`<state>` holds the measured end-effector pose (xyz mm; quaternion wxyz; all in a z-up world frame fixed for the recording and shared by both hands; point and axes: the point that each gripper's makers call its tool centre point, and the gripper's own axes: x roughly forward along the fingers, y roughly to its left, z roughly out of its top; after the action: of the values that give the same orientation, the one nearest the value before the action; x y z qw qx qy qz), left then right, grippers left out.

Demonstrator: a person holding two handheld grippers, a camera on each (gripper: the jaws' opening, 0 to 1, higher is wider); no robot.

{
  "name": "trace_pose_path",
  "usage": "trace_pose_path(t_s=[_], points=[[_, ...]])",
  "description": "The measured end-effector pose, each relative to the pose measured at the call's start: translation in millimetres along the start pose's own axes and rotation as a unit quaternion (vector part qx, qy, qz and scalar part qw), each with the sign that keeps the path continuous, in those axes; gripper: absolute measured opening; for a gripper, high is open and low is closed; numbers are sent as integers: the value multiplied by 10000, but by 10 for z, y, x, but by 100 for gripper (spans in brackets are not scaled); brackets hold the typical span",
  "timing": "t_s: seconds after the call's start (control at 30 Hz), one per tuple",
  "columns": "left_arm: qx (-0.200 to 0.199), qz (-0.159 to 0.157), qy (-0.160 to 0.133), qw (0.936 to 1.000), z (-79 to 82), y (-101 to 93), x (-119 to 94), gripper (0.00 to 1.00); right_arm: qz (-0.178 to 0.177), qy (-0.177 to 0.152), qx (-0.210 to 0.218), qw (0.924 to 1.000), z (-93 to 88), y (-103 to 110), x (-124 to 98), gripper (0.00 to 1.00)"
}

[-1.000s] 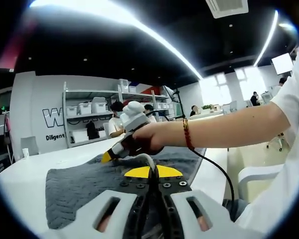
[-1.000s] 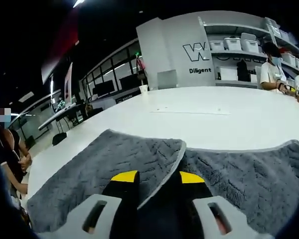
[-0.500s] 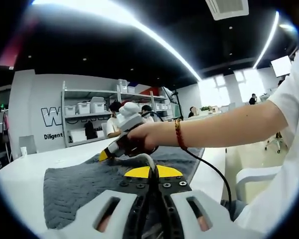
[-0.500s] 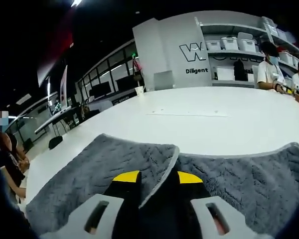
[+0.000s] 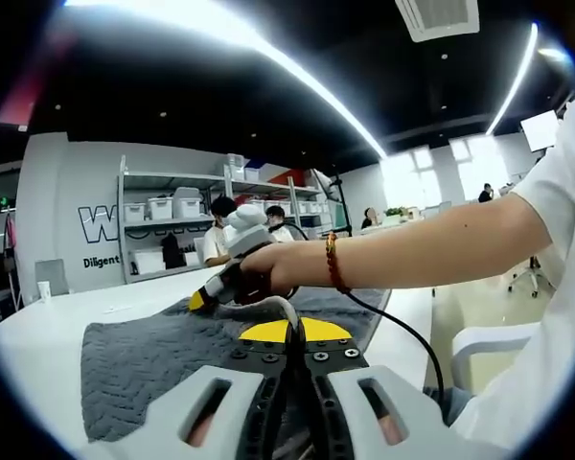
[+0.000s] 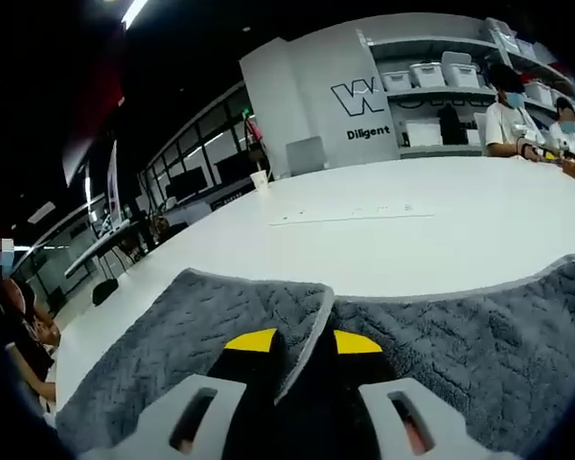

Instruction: Open the folded towel by lifting each exposed corner and separating the folded layers until the towel lies flat within the target outline without major curled edges

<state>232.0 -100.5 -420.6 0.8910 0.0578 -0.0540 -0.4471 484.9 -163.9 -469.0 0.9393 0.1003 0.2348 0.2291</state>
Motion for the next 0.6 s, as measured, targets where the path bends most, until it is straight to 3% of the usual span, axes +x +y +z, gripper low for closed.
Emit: trace_pose_path(t_s=[0.37, 0.6], points=[[-488, 39, -106, 9987, 47, 31, -28, 0, -74, -4, 29, 10000, -7, 15, -5, 2], [-721, 73, -139, 9973, 81, 63, -60, 0, 7, -234, 257, 9994, 128, 47, -6, 0]])
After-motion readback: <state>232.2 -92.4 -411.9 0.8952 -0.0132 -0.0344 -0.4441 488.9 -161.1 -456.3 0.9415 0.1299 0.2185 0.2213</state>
